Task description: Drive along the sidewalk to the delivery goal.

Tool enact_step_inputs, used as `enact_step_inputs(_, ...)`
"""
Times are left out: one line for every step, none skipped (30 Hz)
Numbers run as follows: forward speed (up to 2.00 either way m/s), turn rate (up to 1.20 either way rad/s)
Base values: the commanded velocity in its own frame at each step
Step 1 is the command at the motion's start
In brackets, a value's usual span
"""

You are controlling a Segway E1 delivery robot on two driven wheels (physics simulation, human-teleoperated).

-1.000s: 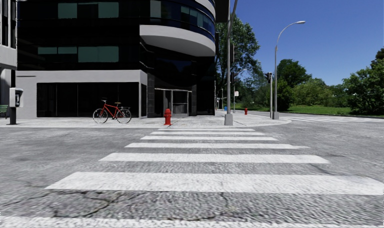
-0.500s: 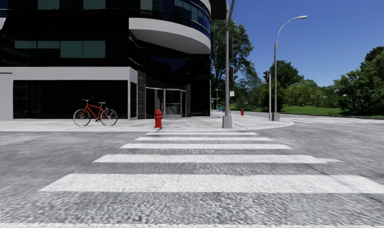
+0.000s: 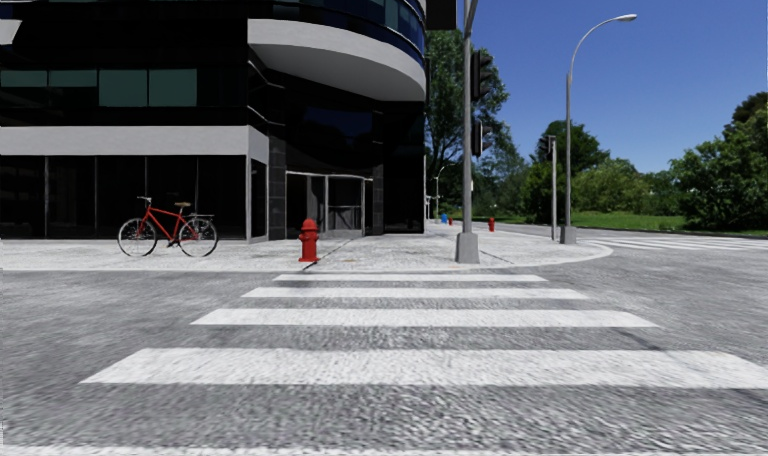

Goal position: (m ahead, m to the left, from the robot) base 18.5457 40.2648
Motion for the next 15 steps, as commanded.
enact_step_inputs(2.0, 0.0)
enact_step_inputs(2.0, 0.0)
enact_step_inputs(2.0, 0.0)
enact_step_inputs(2.0, 0.0)
enact_step_inputs(2.0, 0.0)
enact_step_inputs(2.0, 0.0)
enact_step_inputs(2.0, 0.0)
enact_step_inputs(2.0, 0.0)
enact_step_inputs(2.0, 0.0)
enact_step_inputs(2.0, 0.0)
enact_step_inputs(2.0, 0.0)
enact_step_inputs(2.0, 0.0)
enact_step_inputs(2.0, 0.0)
enact_step_inputs(2.0, 0.0)
enact_step_inputs(2.0, 0.0)
